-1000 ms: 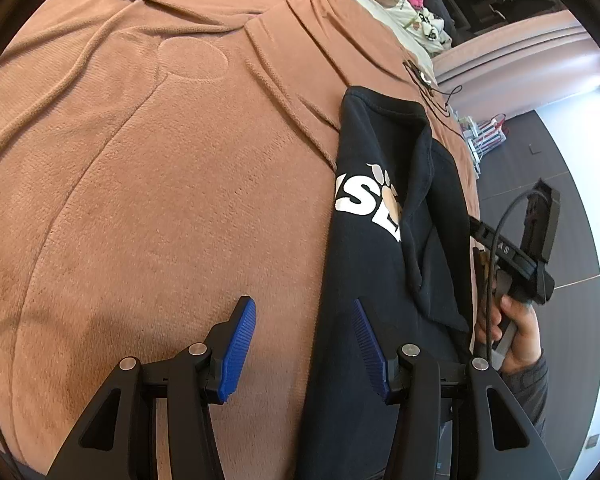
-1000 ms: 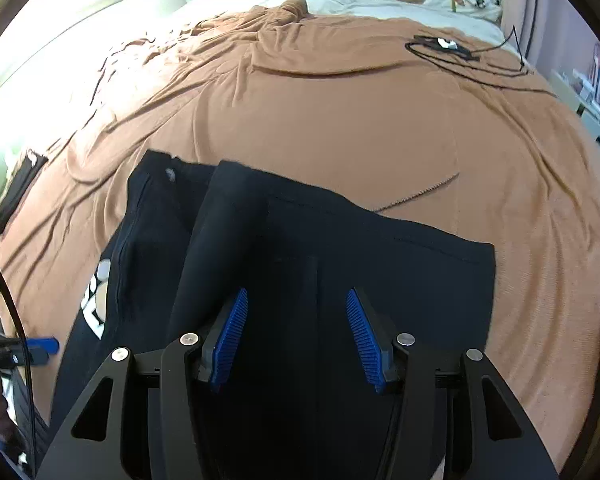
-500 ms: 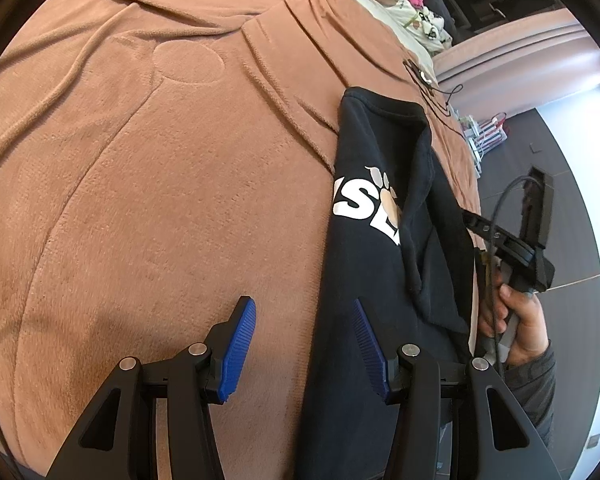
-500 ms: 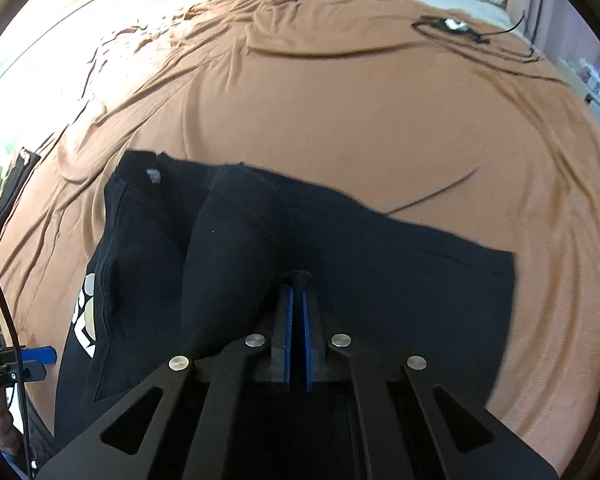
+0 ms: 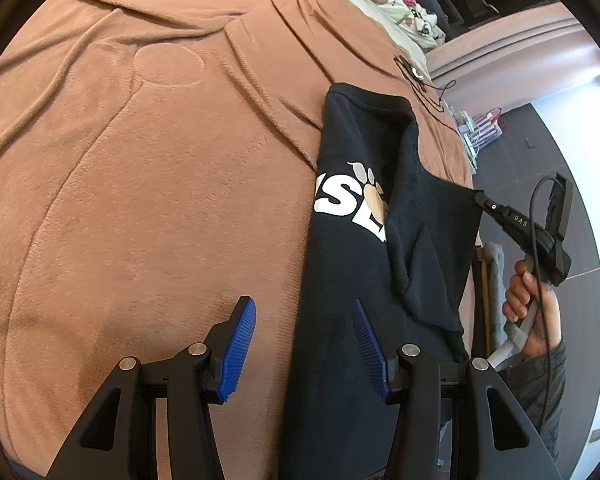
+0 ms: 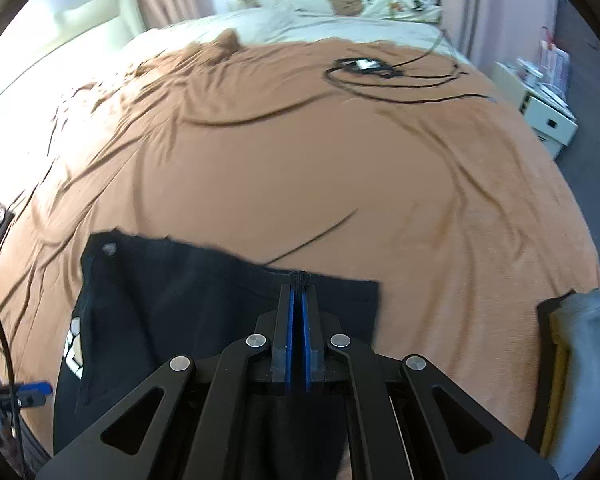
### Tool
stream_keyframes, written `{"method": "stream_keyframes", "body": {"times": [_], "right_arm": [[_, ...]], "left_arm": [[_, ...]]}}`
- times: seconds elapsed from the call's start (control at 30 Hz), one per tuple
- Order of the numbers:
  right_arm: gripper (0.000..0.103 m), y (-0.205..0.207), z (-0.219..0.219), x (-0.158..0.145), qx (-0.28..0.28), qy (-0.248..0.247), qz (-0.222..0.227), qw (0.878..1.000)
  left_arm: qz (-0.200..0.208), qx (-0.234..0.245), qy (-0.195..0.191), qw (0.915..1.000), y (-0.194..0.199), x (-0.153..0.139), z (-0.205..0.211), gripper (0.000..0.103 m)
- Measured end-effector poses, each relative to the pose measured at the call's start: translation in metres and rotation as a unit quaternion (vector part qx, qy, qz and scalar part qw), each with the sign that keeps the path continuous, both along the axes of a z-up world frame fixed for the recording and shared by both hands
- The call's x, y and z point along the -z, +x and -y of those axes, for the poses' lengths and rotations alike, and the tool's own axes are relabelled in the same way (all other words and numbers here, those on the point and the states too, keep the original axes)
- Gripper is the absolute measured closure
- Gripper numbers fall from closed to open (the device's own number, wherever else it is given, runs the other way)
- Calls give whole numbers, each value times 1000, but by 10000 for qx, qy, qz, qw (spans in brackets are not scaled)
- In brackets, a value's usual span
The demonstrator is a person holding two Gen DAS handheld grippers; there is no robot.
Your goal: Fold small clothes
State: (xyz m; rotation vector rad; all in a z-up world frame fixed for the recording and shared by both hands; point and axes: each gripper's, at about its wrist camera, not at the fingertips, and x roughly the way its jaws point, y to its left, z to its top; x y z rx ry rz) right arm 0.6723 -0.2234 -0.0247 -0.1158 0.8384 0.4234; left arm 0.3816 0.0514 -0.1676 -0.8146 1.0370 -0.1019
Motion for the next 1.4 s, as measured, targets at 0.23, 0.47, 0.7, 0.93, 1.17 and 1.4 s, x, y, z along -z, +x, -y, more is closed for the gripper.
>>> {"method": "stream_keyframes", "body": {"times": [0.23, 0.47, 0.7, 0.93, 1.17, 1.4], "right_arm": [[103, 8, 12, -2, 238, 42, -16, 9997], [102, 34, 8, 23, 397, -253, -316, 9984], [36, 22, 11, 15, 450, -202, -240, 9985], [33, -36, 11, 0, -174, -65, 68, 9998], [33, -92, 3, 12, -987, -340, 83, 9945], [33, -128, -3, 20, -1534, -687, 54, 9858]], "left_arm": [[-18, 24, 52, 10000, 2, 0, 3, 50], [-18, 63, 92, 9999, 3, -2, 4, 50], [27, 84, 95, 9999, 3, -4, 5, 50], [61, 159, 82, 9998, 4, -6, 14, 50], [27, 189, 64, 9998, 1, -4, 18, 50], [21, 186, 39, 9998, 0, -3, 18, 50]]}}
